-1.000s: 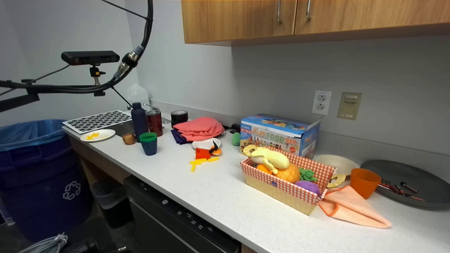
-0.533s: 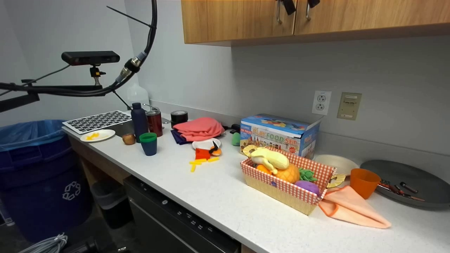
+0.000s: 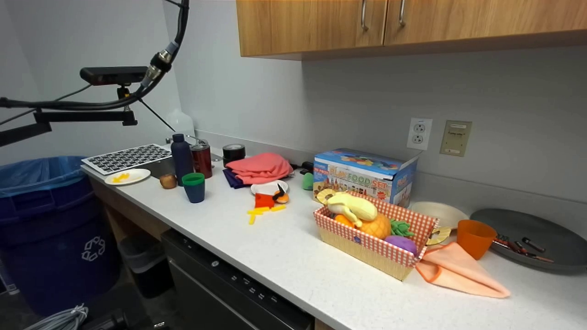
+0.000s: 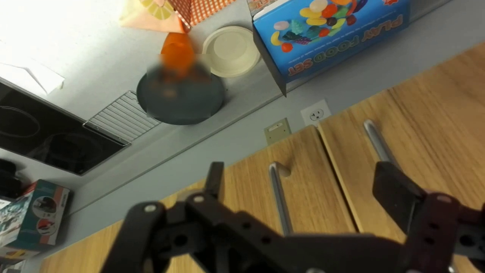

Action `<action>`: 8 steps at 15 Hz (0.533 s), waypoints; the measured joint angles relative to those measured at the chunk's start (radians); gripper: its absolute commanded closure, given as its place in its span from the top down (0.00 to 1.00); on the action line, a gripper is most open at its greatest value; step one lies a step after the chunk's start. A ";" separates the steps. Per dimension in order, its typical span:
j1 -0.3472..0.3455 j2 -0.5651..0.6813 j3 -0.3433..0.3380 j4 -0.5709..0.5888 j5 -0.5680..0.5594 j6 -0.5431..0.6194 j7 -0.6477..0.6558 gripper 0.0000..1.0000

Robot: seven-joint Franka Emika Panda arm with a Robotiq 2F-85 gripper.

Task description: Open the left and right cabinet doors, respectively

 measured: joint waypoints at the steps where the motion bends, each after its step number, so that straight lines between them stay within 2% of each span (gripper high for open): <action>1: 0.000 -0.012 0.000 0.000 0.020 0.000 -0.016 1.00; 5: 0.000 -0.031 0.000 -0.001 0.146 0.027 -0.093 1.00; 8: 0.000 -0.007 -0.001 -0.002 0.288 0.043 -0.195 1.00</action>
